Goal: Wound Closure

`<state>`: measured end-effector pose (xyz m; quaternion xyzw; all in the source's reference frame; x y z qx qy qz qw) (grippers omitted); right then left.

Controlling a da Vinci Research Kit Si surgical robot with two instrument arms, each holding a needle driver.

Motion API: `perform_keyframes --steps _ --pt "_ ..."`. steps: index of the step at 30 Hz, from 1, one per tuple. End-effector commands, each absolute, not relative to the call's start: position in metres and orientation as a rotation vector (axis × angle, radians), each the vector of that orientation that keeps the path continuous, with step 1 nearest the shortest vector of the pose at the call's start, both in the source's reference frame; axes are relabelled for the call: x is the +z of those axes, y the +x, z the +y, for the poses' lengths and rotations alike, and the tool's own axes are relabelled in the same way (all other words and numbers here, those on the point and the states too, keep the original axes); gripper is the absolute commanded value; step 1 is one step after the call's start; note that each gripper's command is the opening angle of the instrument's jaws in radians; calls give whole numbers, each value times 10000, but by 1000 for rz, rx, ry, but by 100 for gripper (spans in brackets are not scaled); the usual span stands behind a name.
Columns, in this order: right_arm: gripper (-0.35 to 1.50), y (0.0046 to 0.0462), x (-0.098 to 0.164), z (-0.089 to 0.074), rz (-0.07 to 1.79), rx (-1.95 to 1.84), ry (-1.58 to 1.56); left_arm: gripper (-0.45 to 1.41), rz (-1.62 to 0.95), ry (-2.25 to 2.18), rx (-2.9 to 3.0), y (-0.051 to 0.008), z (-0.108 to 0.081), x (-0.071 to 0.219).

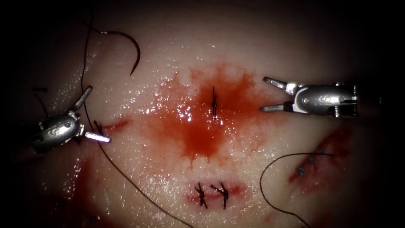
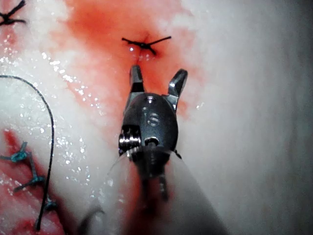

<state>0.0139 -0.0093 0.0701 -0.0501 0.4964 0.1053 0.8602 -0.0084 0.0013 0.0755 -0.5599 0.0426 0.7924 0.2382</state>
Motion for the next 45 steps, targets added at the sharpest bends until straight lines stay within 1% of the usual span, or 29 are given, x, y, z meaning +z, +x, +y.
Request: perform_keyframes --steps 1,3,6,9,11,12,13,15,19,22,25,31,37,40,42,43,45 --pt "130 145 705 -95 1049 237 -96 103 137 -1497 2173 -95 19 767" --pt "131 145 702 -94 1050 266 -76 98 195 -1384 2156 -111 35 781" --pt "131 147 700 -94 1053 306 -55 96 160 -1265 2021 -126 55 800" --pt "131 149 701 -94 1053 343 -33 96 123 -1237 1953 -131 71 811" --pt "128 150 701 -94 1054 406 7 96 111 -1208 1914 -131 82 818" --pt "123 149 701 -94 1054 432 24 94 106 -1196 1896 -130 87 821" --pt "116 149 701 -94 1054 452 38 88 114 -1170 1865 -127 98 827" --pt "110 148 701 -93 1054 499 70 86 100 -1158 1830 -123 107 834" --pt "110 147 700 -94 1054 525 87 84 95 -1141 1805 -115 119 848" --pt "106 147 700 -95 1051 536 92 84 76 -1144 1772 -110 119 858" --pt "103 148 699 -96 1033 554 87 86 0 -1120 1761 -110 111 871" --pt "103 150 700 -97 1026 554 86 86 -102 -1057 1823 -112 94 888" --pt "101 153 702 -100 1016 549 87 84 -144 -992 1868 -112 91 893" --pt "101 155 703 -102 1011 546 87 79 -152 -973 1882 -112 94 897" --pt "101 156 703 -102 1011 547 86 69 -152 -970 1886 -111 94 902" --pt "98 156 702 -103 1011 547 87 51 -154 -971 1889 -111 95 905" --pt "96 156 702 -102 1011 547 87 7 -165 -981 1891 -110 95 907"
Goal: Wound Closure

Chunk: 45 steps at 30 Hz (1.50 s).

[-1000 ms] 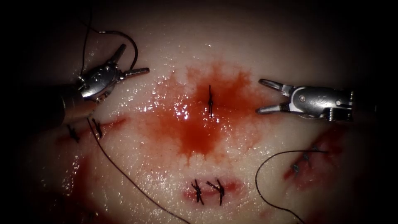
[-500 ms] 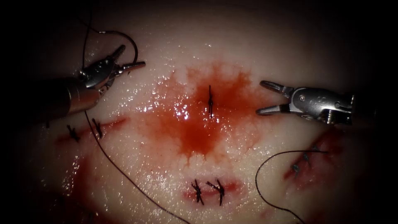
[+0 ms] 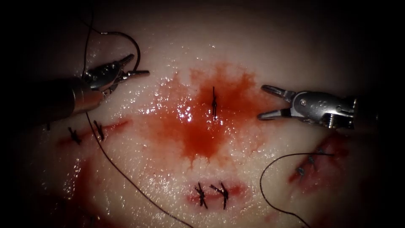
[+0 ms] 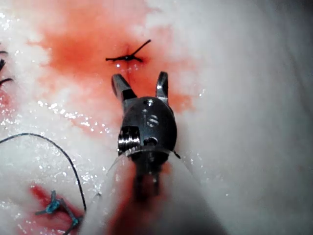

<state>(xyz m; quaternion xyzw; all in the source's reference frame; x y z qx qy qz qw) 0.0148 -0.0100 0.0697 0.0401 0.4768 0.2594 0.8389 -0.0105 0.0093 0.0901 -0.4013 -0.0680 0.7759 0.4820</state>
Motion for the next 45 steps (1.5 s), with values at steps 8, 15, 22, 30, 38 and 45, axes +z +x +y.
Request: perform_keyframes --steps 8,15,22,30,38,45 --pt "47 139 697 -92 1074 585 61 -45 19 -1097 2140 -120 81 891" --pt "31 115 695 -79 1170 629 167 -45 209 -1194 2233 -171 70 847" --pt "46 123 685 -76 1167 848 352 -45 354 -1221 2308 -233 66 812" --pt "116 143 662 -79 1061 934 322 -45 462 -1155 2360 -274 47 819" --pt "121 156 645 -70 915 996 102 -45 522 -1064 2416 -303 25 836" --pt "123 173 648 -73 808 959 -41 -45 555 -1025 2414 -333 7 829"
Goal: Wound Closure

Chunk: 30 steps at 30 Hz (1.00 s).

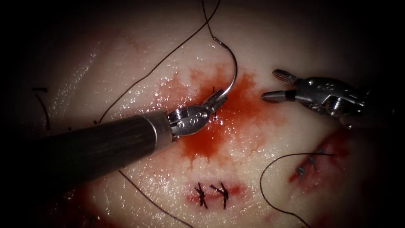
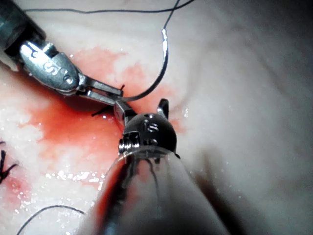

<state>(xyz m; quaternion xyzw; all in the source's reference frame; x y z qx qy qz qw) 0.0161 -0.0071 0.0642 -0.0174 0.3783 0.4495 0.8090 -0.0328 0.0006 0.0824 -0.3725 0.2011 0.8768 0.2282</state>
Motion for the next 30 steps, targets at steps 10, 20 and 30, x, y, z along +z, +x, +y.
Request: perform_keyframes --steps 10,20,30 --pt "118 214 653 -58 639 899 -244 -45 644 -968 2482 -362 -17 821" --pt "133 230 665 -58 573 890 -270 -38 752 -960 2513 -364 -19 821" --pt "130 229 676 -50 560 893 -227 -38 953 -944 2526 -365 -20 813"
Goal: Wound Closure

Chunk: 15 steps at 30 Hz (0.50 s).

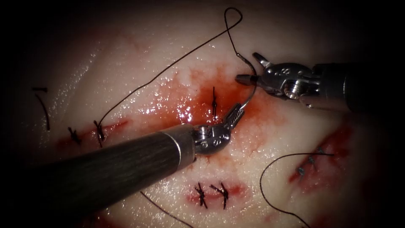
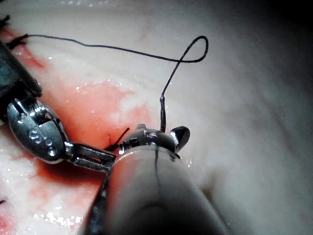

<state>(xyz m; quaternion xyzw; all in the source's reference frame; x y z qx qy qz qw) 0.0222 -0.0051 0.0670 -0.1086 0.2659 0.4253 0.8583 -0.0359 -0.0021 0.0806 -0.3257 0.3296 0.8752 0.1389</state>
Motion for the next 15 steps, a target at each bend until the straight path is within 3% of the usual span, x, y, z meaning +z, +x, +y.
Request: perform_keyframes --steps 1,9,12,15 --pt "128 229 676 -50 565 897 -222 -38 965 -940 2534 -365 -21 813" --pt "110 235 670 -54 566 905 -220 -33 1024 -903 2549 -366 -22 813" --pt "76 235 669 -55 566 904 -220 -33 1046 -895 2548 -366 -23 812" --pt "12 234 670 -56 568 915 -217 -33 1062 -884 2552 -367 -24 811"
